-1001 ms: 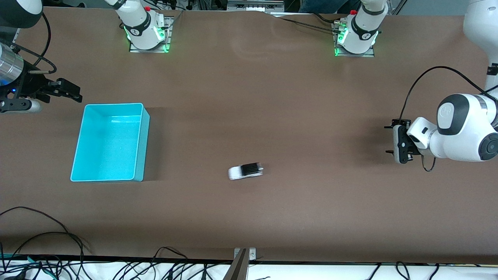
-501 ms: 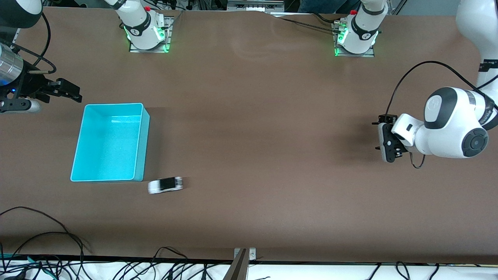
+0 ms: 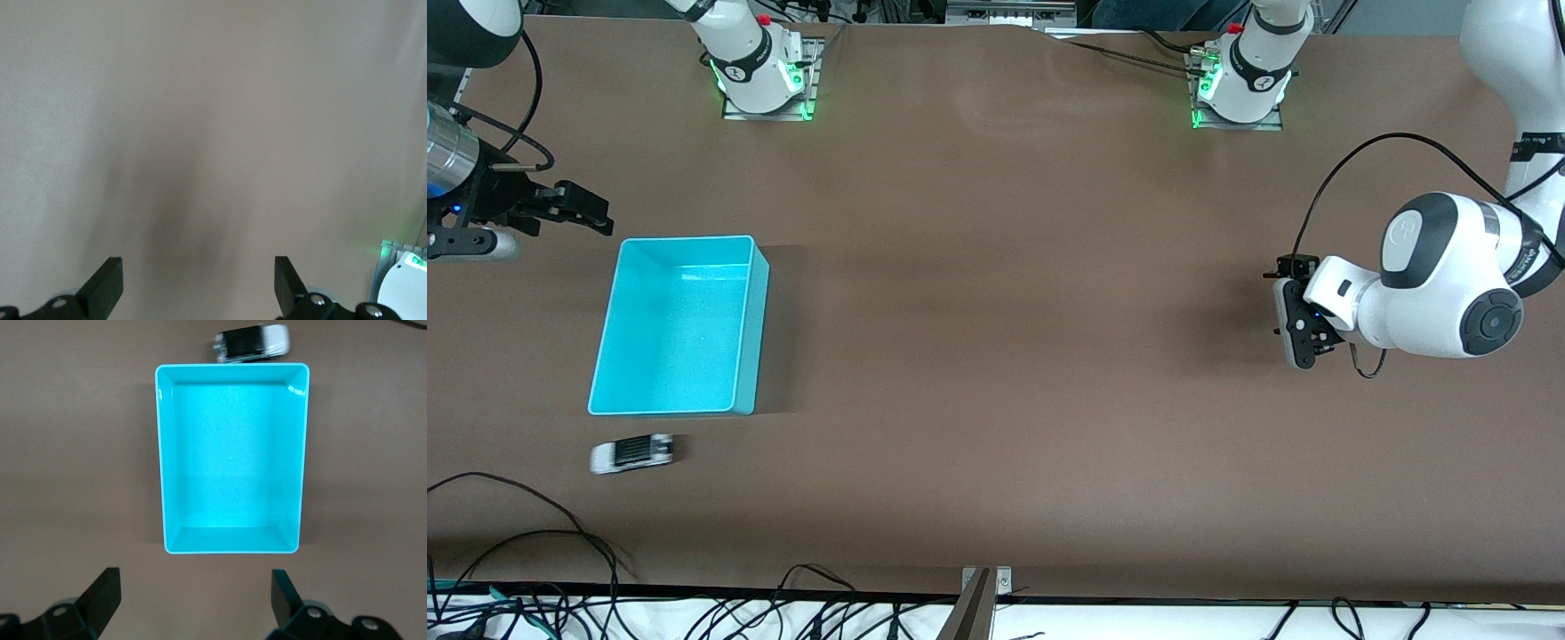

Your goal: Wind and store white jeep toy

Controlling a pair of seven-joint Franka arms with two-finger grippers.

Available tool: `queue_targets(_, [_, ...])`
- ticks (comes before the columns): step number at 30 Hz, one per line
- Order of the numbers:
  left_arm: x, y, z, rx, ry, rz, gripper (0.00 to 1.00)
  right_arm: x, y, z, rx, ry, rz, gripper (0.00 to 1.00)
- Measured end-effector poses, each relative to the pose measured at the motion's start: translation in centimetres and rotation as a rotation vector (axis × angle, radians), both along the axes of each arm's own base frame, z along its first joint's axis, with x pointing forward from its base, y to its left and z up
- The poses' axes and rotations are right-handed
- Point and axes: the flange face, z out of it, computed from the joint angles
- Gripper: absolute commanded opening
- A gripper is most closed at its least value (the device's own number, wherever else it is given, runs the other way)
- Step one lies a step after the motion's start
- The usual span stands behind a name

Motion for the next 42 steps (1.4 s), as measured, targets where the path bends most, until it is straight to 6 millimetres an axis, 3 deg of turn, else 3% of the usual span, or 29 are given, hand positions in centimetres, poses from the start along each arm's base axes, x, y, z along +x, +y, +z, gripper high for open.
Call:
queue_targets(8, [-0.3, -1.4, 1.2, 0.036, 0.006, 0.058, 1.00, 0.7, -0.9, -1.7, 0.003, 0.028, 0.005, 1.00])
queue_targets(20, [-1.0, -4.9, 2.9, 0.096, 0.023, 0.158, 1.00, 2.8, -10.5, -4.7, 0.028, 0.039, 0.150, 1.00])
queue_targets(30, [-1.1, -7.3, 4.7, 0.152, 0.020, 0.297, 1.00, 4.6, -17.9, -8.7, 0.005, -0.016, 0.275, 1.00])
queue_targets(36, [-0.7, -9.5, 6.8, 0.204, -0.007, 0.413, 1.00, 6.5, -20.7, -11.3, -0.014, -0.053, 0.345, 1.00])
queue_targets(42, [-0.8, -11.4, 8.0, 0.251, -0.023, 0.501, 1.00, 9.7, -21.7, -13.8, -0.016, -0.106, 0.427, 1.00])
